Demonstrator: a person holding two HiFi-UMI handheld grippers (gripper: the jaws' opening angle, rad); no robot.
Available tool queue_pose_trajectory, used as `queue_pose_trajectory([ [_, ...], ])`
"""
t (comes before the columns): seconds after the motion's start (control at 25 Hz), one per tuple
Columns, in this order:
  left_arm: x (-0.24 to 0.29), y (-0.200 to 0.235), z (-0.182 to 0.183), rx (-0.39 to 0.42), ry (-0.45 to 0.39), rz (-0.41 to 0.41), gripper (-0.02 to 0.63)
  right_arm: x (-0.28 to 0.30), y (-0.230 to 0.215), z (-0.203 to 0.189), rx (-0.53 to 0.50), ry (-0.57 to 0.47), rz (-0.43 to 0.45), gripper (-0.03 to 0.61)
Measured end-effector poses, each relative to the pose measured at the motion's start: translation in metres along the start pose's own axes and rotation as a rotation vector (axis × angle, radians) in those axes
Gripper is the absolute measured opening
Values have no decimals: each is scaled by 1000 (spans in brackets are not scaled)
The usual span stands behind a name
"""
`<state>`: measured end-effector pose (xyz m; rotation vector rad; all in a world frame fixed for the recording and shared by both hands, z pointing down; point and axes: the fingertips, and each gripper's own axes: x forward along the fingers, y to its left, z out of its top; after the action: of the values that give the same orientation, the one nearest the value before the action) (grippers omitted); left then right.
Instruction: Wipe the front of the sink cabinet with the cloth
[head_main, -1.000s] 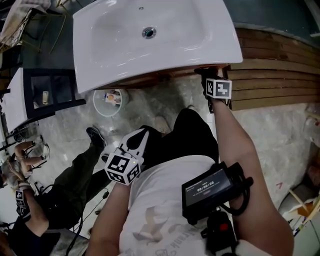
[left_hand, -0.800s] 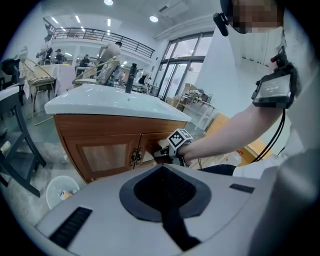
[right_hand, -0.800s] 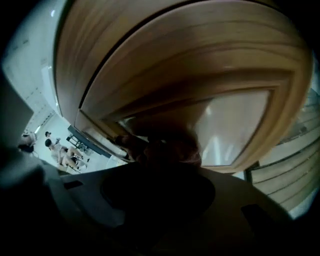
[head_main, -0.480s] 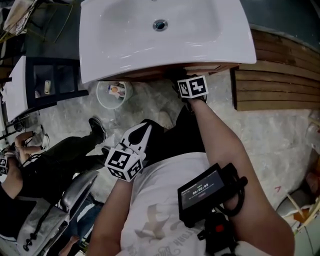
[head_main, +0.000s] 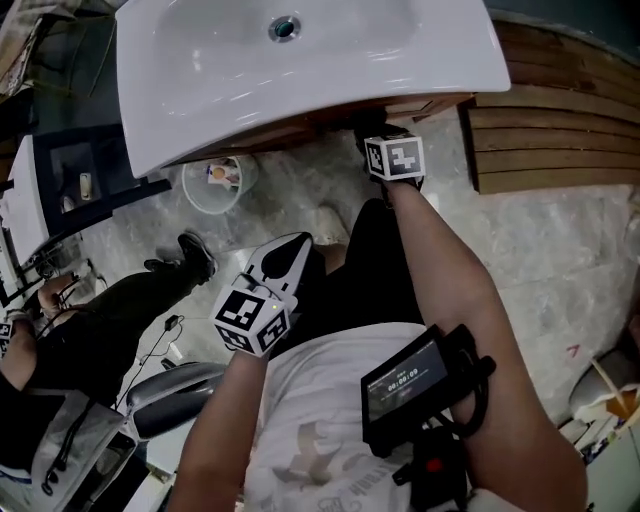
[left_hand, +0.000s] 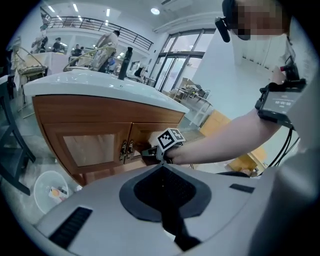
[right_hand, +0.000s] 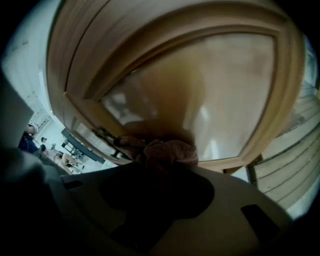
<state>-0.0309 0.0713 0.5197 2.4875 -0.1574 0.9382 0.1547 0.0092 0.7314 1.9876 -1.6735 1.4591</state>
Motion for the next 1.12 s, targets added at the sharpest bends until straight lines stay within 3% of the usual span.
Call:
queue_pose_trajectory([
  [0.36, 36, -25, 4, -14, 29, -64, 8, -50, -120, 1, 55, -34, -206, 150],
  [0.52, 36, -34, 4, -7, 36, -82, 8, -64, -145, -2, 66, -30, -259, 150],
  [0.68, 29, -33, 0, -10, 42, -74, 8, -66, -154, -13, 141, -51, -298, 150],
  [0.84, 23, -31, -4, -28, 32, -69, 8, -52, -134, -14, 175, -69, -227, 150],
  [0.96, 19, -24, -7, -33, 29, -59, 8, -32, -101, -5, 118, -70, -123, 150],
  [1.12, 10, -14, -10, -44, 28, -39, 8, -11, -67, -6, 32, -29, -62, 150],
])
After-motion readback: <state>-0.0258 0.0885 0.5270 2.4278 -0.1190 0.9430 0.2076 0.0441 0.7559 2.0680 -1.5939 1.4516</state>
